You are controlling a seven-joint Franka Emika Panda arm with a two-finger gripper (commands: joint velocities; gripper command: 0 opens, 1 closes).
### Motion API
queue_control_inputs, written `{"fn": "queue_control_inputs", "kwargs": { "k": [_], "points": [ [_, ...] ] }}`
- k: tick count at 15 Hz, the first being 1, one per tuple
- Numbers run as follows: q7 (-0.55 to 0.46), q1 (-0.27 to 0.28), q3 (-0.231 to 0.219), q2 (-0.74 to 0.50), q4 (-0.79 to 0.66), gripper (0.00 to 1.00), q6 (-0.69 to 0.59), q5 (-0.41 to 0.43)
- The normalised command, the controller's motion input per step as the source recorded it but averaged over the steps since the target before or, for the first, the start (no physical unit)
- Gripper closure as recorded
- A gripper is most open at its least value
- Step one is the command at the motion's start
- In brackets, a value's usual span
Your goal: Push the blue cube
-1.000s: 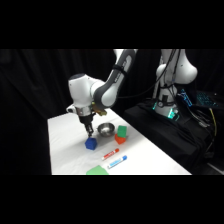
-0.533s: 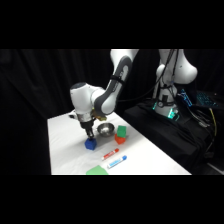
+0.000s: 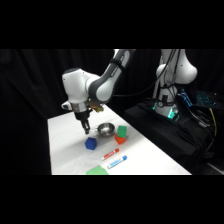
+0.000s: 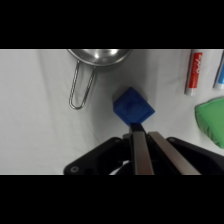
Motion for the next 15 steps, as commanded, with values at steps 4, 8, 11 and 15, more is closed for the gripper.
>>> {"fn": "queue_control_inputs", "kwargs": {
  "k": [4, 8, 11, 15],
  "points": [
    [-0.03, 0.021, 0.021, -0.33, 0.13, 0.43, -0.52, -0.022],
    [-0.04, 0.024, 0.020, -0.12, 0.21, 0.11, -0.42, -0.009],
    [-0.05, 0.010, 0.014, -0.03, 0.21, 0.00, -0.30, 0.004],
    [0.01, 0.035, 0.016, -0.04, 0.15, 0.00, -0.19, -0.016]
  ]
}}
